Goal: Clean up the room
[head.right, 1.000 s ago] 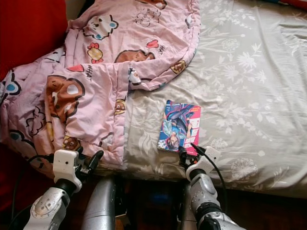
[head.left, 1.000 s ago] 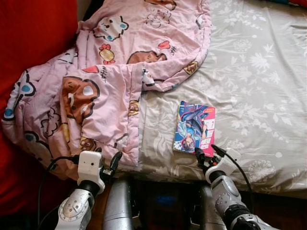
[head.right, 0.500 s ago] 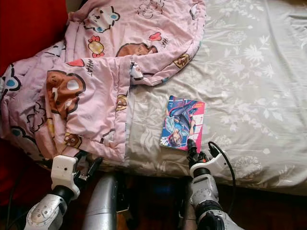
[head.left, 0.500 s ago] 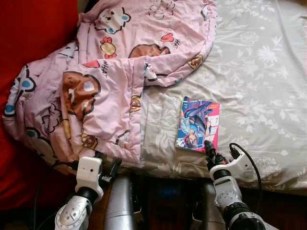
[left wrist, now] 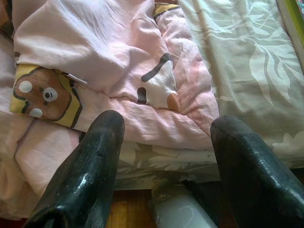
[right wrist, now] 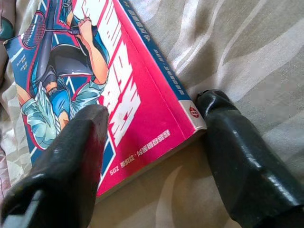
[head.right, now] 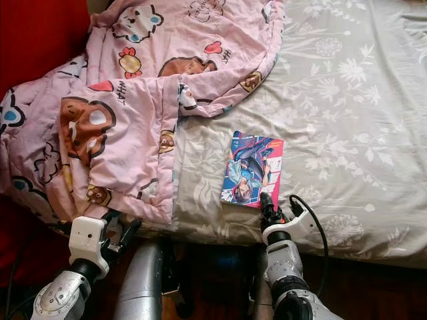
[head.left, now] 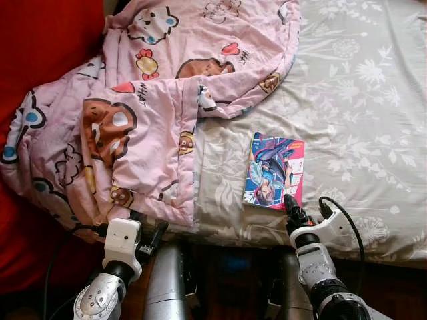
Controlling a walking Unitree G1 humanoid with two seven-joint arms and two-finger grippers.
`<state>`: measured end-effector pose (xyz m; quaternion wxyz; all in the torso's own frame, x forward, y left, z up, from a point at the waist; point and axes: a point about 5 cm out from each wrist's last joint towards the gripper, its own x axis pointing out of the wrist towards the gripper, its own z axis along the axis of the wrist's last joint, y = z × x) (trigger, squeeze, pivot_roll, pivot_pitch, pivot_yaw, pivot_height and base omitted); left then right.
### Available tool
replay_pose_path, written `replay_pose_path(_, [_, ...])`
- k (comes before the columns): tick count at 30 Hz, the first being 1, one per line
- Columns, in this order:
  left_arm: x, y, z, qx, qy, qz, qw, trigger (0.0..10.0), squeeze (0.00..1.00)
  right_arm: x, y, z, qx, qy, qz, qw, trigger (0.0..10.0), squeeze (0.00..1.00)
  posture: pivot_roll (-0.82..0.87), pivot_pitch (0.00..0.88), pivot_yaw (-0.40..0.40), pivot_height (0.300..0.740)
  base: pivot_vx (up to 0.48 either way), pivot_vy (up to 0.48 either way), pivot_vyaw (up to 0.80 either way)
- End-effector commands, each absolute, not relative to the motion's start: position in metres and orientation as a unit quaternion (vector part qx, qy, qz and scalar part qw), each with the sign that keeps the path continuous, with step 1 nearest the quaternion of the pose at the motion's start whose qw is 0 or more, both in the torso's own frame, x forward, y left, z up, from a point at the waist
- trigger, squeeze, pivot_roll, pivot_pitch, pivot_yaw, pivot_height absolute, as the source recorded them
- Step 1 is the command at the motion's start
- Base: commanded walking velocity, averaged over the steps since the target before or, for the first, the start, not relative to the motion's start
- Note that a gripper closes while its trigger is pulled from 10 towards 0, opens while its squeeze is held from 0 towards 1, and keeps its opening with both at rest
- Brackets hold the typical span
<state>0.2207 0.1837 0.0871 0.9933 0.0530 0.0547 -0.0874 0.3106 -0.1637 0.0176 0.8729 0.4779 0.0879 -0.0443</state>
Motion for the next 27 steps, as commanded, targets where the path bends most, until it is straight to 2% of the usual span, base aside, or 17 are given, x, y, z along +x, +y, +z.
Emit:
replay_pose_path(1, [0.2131, 0.1871, 0.08, 0.058, 0.08, -0.082, 0.992, 10.0, 0.0, 0.3044, -0.1476, 0.0091, 0.492, 0.115, -0.027, 0.863, 0.0, 0.0, 0.14, 0.409, 0.096, 0.615, 0.0, 0.0, 0.0])
replay_pose_path(17, [0.2076, 0.1844, 0.0771, 0.062, 0.086, -0.087, 0.991, 10.0, 0.0, 0.3012, -0.1488, 0.0061, 0.492, 0.117, -0.028, 0.863, 0.0, 0.0, 0.14, 0.399, 0.092, 0.615, 0.0, 0.0, 0.0])
replay_pose_path(27, [0.2158, 0.1814, 0.0747, 0.06, 0.083, -0.089, 0.991, 10.0, 0.0, 0.3051, -0.1476, 0.0105, 0.492, 0.109, -0.02, 0.863, 0.0, 0.0, 0.12, 0.359, 0.078, 0.615, 0.0, 0.0, 0.0])
